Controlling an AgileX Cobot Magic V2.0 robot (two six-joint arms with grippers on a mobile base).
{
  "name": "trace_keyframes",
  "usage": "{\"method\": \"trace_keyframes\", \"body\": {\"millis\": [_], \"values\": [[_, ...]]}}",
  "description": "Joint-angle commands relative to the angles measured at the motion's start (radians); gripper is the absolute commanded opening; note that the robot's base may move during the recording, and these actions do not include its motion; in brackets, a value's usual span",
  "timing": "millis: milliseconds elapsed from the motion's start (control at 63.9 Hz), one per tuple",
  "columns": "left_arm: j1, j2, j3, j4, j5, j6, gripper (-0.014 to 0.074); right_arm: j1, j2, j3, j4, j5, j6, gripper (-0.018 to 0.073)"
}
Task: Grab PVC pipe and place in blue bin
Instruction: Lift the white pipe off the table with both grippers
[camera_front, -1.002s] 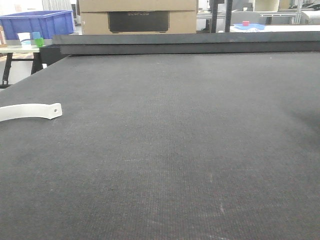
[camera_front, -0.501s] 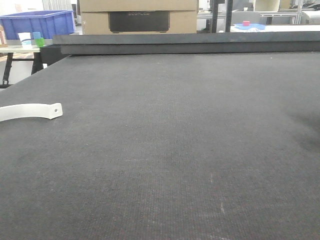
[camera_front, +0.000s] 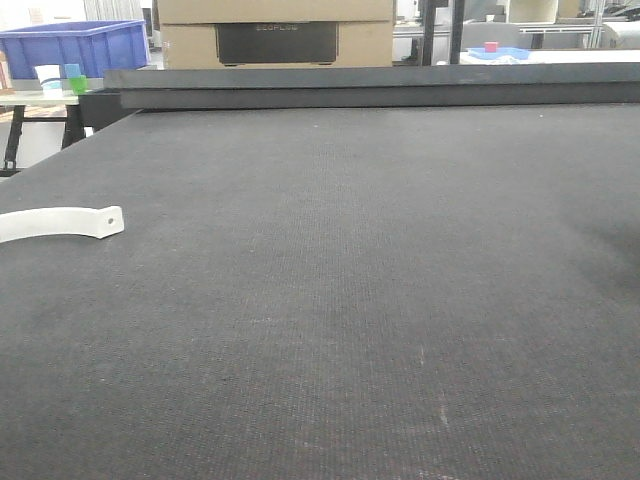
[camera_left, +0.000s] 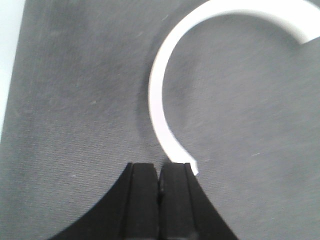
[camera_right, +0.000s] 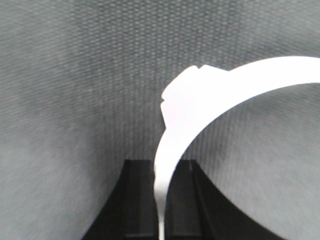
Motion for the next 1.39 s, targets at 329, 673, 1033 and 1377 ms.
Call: {"method": "trace_keyframes", "body": {"millis": [329,673,1033,1377], "values": [[-0.039,0.130,-0.016,0.047,-0.058,0.019,0.0307,-0.004,-0.067,-0.097,0.069,0.029,-0.007,-0.0168],[-0.037,0.299,-0.125,0.047,-0.084,0.017,0.0316,-0.004,-0.067,-0.097,0.069,0.033,-0.007,-0.0168],[-0.037,0.395,-0.193,0.038,-0.037,-0.001,0.0287,-0.004,-0.067,-0.097,0.069,0.035,-0.007,-0.0168],[-0.037,0.420,-0.193,0.036,-0.039,-0.009,0.0203,-0.004,-0.067,-0.097,0.069,0.019,-0.007,-0.0168]]}}
